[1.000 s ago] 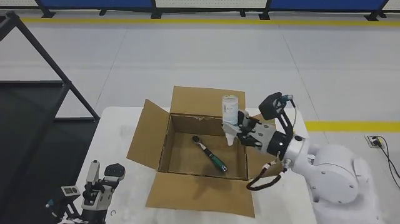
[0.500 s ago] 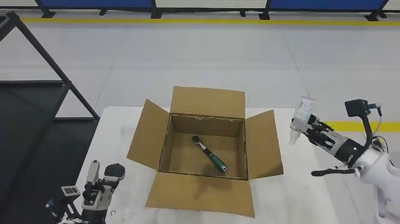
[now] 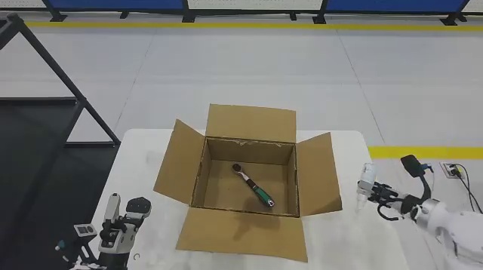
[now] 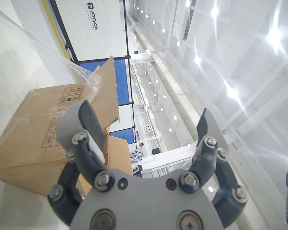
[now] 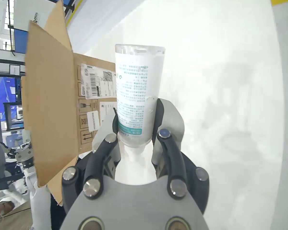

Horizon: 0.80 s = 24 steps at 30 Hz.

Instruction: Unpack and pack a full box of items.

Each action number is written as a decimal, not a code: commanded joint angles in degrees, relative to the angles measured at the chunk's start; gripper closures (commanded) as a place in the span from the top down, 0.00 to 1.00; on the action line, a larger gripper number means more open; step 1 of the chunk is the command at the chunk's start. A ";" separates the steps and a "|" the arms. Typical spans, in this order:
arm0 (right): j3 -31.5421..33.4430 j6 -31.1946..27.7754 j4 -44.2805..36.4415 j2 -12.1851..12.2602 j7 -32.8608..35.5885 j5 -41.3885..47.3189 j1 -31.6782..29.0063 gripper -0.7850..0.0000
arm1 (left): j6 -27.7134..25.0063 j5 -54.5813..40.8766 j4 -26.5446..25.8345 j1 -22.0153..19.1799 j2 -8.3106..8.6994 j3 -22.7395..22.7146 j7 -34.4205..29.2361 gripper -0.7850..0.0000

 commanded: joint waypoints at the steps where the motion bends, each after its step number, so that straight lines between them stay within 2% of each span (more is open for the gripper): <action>1: -1.96 0.79 3.06 0.14 0.76 -0.98 1.08 0.00 | 0.00 0.00 0.00 0.00 0.00 0.00 0.00 1.00; 4: -3.72 1.95 6.02 0.38 1.69 -1.55 2.73 0.00 | 0.00 0.00 0.00 0.00 0.00 0.00 0.00 1.00; 14: -3.95 1.98 5.83 0.38 0.85 -1.81 2.40 0.00 | 0.00 0.00 0.00 0.00 0.00 0.00 0.00 1.00; 24: -10.33 5.51 5.85 1.15 -0.19 -11.68 1.60 0.00 | 0.00 0.00 0.00 0.00 0.00 0.00 0.00 1.00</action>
